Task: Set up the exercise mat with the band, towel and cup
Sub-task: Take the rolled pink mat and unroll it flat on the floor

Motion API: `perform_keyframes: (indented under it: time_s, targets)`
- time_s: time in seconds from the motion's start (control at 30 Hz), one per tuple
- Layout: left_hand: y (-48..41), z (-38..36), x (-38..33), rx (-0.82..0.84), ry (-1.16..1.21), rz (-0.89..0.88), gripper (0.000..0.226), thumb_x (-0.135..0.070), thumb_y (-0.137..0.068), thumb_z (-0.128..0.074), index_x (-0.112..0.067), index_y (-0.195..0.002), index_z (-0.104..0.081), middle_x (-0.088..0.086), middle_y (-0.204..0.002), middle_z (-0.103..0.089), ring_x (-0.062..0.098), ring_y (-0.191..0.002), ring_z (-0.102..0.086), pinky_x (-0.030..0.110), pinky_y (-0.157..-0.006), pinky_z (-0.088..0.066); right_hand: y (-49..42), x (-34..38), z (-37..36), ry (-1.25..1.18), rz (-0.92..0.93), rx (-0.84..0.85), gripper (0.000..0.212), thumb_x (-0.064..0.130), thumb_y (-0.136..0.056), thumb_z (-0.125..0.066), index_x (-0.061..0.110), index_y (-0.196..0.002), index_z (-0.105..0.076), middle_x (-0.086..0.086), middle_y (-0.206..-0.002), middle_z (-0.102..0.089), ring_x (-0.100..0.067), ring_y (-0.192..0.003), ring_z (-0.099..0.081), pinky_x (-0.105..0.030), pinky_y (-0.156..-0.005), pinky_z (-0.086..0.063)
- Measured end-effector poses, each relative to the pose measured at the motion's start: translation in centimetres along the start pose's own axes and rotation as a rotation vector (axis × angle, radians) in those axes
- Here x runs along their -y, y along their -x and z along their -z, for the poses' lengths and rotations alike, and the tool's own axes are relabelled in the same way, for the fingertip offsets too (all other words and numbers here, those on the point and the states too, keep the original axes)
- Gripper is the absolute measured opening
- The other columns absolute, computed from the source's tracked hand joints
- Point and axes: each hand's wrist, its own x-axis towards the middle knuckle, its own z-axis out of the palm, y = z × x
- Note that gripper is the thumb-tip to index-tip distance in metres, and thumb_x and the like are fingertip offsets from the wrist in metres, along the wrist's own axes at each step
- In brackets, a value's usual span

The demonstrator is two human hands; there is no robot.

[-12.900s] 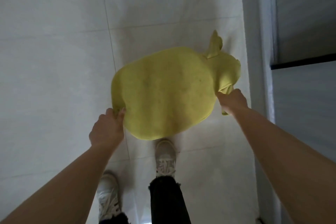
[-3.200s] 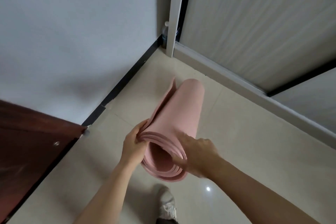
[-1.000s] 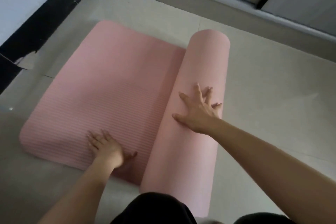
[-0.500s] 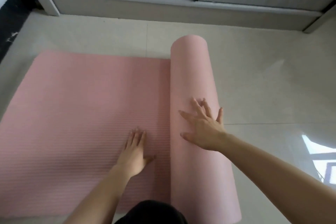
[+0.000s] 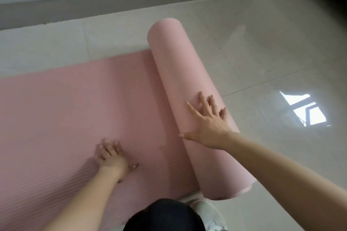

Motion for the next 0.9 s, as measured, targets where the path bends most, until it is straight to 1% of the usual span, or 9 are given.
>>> perform_keyframes:
  time_s: [0.1, 0.2, 0.27, 0.37, 0.47, 0.57, 0.77, 0.83, 0.9]
  targets:
    - [-0.4, 0.5, -0.6, 0.032, -0.051, 0.062, 0.117, -0.073, -0.085, -0.038, 0.004, -0.143, 0.027, 0.035, -0.149, 0.031, 0.052, -0.141, 0.02, 0.062, -0.116, -0.004, 0.3, -3.2, 0.0, 0.002, -0.072, -0.03, 0.106, 0.075, -0.074, -0.056, 0.051, -0.147, 0.017, 0.001, -0.159, 0.03, -0.029, -0.147, 0.025, -0.067, -0.113, 0.001]
    - [-0.8, 1.0, -1.2, 0.065, -0.182, 0.125, 0.116, -0.075, -0.084, -0.035, 0.007, -0.145, 0.021, 0.035, -0.152, 0.022, 0.054, -0.142, 0.015, 0.061, -0.117, -0.007, 0.7, -6.1, 1.1, -0.086, -0.176, -0.092, 0.098, 0.053, -0.081, -0.061, 0.043, -0.151, 0.007, 0.0, -0.163, 0.019, -0.029, -0.149, 0.016, -0.065, -0.114, -0.002]
    - [-1.1, 2.4, -2.7, 0.12, -0.302, 0.177, 0.105, -0.068, -0.086, -0.04, 0.003, -0.15, 0.002, 0.032, -0.157, 0.007, 0.055, -0.143, 0.003, 0.063, -0.116, -0.013, 0.8, -7.1, 1.6, -0.142, -0.191, -0.166, 0.091, 0.038, -0.081, -0.058, 0.038, -0.153, -0.003, 0.001, -0.164, 0.012, -0.028, -0.15, 0.011, -0.063, -0.116, -0.005]
    - [-0.8, 4.7, -7.7, 0.045, -0.304, 0.095, 0.071, -0.033, -0.088, -0.05, -0.001, -0.148, -0.03, 0.028, -0.156, -0.02, 0.05, -0.143, -0.019, 0.062, -0.115, -0.018, 0.3, -7.8, 1.6, -0.098, -0.118, -0.209, 0.087, 0.045, -0.082, -0.054, 0.04, -0.153, -0.005, 0.003, -0.164, 0.013, -0.027, -0.15, 0.015, -0.065, -0.114, -0.002]
    - [-0.8, 5.8, -14.0, -0.197, -0.042, -0.199, 0.082, -0.039, -0.092, -0.052, 0.004, -0.15, -0.014, 0.026, -0.158, -0.014, 0.044, -0.146, -0.012, 0.048, -0.12, -0.018, -1.6, -8.8, 0.8, 0.008, -0.089, -0.179, 0.093, 0.065, -0.081, -0.052, 0.045, -0.151, 0.006, 0.001, -0.161, 0.024, -0.032, -0.146, 0.025, -0.068, -0.112, 0.004]
    - [-1.1, 5.7, -19.3, -0.237, 0.107, -0.47, 0.095, -0.047, -0.092, -0.053, -0.006, -0.153, 0.008, 0.017, -0.162, 0.009, 0.033, -0.15, 0.005, 0.041, -0.122, -0.007, -3.1, -11.0, 0.1, 0.08, -0.069, -0.193, 0.106, 0.065, -0.075, -0.056, 0.042, -0.15, 0.014, -0.006, -0.16, 0.027, -0.037, -0.145, 0.025, -0.072, -0.11, 0.0]
    - [-0.4, 5.9, -24.5, -0.11, -0.139, -0.246, 0.105, -0.053, -0.09, -0.053, 0.001, -0.15, 0.015, 0.027, -0.157, 0.019, 0.043, -0.147, 0.007, 0.049, -0.12, -0.018, -3.3, -17.8, 1.9, -0.127, -0.175, -0.18, 0.106, 0.056, -0.071, -0.049, 0.03, -0.152, 0.015, -0.011, -0.162, 0.018, -0.035, -0.149, 0.014, -0.069, -0.111, -0.003]
    - [0.1, 7.6, -25.1, -0.041, -0.188, -0.185, 0.099, -0.05, -0.089, -0.056, 0.003, -0.151, 0.0, 0.028, -0.159, 0.003, 0.043, -0.147, -0.006, 0.047, -0.119, -0.023, -3.5, -19.7, 3.3, -0.183, -0.28, -0.218, 0.099, 0.047, -0.078, -0.049, 0.022, -0.154, 0.01, -0.013, -0.162, 0.016, -0.034, -0.149, 0.012, -0.068, -0.113, -0.004]
    - [0.1, 9.7, -26.2, -0.093, -0.227, -0.192, 0.071, -0.046, -0.089, -0.056, -0.001, -0.142, -0.039, 0.021, -0.15, -0.038, 0.034, -0.138, -0.037, 0.04, -0.109, -0.04, -3.8, -21.1, 4.6, -0.186, -0.276, -0.278, 0.088, 0.033, -0.083, -0.047, 0.021, -0.154, 0.003, -0.01, -0.163, 0.013, -0.033, -0.149, 0.012, -0.069, -0.113, -0.005]
